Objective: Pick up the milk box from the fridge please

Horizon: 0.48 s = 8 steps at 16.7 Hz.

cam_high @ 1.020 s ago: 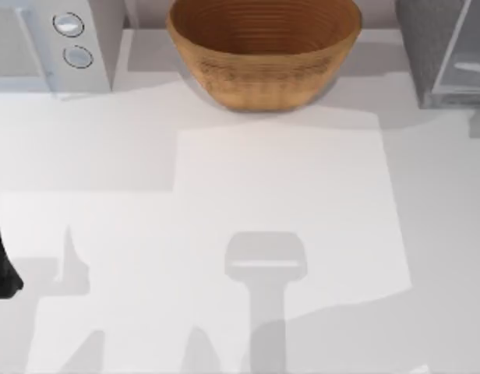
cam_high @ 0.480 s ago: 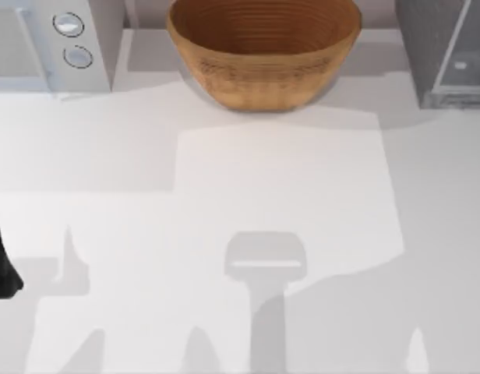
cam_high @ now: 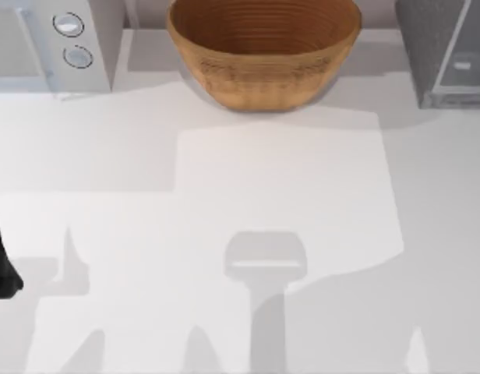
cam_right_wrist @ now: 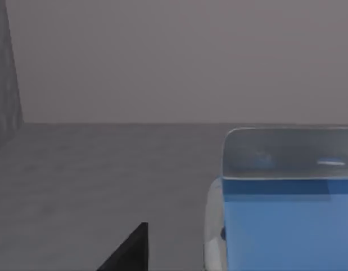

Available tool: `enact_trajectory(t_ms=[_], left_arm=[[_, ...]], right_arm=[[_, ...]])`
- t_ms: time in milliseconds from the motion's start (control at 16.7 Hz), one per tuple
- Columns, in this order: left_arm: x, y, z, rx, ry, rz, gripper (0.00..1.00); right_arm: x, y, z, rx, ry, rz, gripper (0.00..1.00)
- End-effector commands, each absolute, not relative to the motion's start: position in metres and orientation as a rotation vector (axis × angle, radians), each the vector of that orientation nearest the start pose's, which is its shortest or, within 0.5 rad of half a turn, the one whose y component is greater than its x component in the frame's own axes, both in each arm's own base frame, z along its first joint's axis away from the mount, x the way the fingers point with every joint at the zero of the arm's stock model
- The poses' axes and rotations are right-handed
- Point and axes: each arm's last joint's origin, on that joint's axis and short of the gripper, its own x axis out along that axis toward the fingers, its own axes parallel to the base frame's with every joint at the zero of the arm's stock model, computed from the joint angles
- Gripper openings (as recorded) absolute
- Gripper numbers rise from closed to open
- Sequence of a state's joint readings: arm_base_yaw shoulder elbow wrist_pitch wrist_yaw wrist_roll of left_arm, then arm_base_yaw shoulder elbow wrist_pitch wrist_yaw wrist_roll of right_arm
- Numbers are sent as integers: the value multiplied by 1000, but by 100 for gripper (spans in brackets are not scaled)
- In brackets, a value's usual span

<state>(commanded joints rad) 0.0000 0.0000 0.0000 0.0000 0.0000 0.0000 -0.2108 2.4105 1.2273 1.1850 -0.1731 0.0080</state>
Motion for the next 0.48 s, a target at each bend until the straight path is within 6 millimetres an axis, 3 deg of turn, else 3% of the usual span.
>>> enact_trajectory(t_ms=[480], left_arm=[[106, -1, 160, 0, 0, 0, 100]], right_arm=[[460, -88, 71, -3, 0, -10, 10]])
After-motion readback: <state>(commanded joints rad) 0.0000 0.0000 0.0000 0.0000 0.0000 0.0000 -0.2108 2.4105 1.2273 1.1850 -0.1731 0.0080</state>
